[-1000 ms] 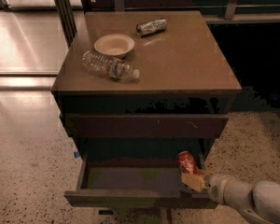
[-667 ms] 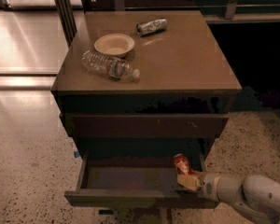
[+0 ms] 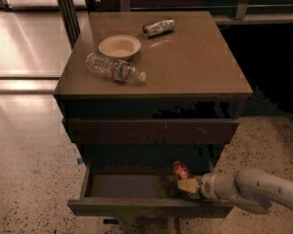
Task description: Place coke can into middle drawer
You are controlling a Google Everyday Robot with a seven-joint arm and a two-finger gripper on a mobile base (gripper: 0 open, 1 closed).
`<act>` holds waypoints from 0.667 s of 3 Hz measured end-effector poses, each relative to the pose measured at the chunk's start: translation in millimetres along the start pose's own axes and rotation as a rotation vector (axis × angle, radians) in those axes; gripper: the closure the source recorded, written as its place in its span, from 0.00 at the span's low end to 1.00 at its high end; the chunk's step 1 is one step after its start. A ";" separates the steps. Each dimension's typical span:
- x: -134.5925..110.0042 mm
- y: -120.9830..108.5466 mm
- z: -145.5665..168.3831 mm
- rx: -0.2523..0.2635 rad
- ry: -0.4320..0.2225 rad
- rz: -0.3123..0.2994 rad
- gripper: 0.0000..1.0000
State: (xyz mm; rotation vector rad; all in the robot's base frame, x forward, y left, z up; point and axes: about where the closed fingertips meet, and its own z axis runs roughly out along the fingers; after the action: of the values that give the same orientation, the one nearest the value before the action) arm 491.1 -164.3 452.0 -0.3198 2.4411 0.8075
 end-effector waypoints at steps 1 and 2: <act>-0.5 0.1 4.1 -0.002 0.008 -0.005 0.85; -0.4 0.2 4.0 -0.002 0.008 -0.004 0.62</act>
Offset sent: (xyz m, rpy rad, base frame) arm 0.0027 0.0026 -0.0029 -0.0047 0.0046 0.0092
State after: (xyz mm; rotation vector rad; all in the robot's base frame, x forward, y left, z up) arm 493.0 -161.7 449.7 -0.3297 2.4463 0.8082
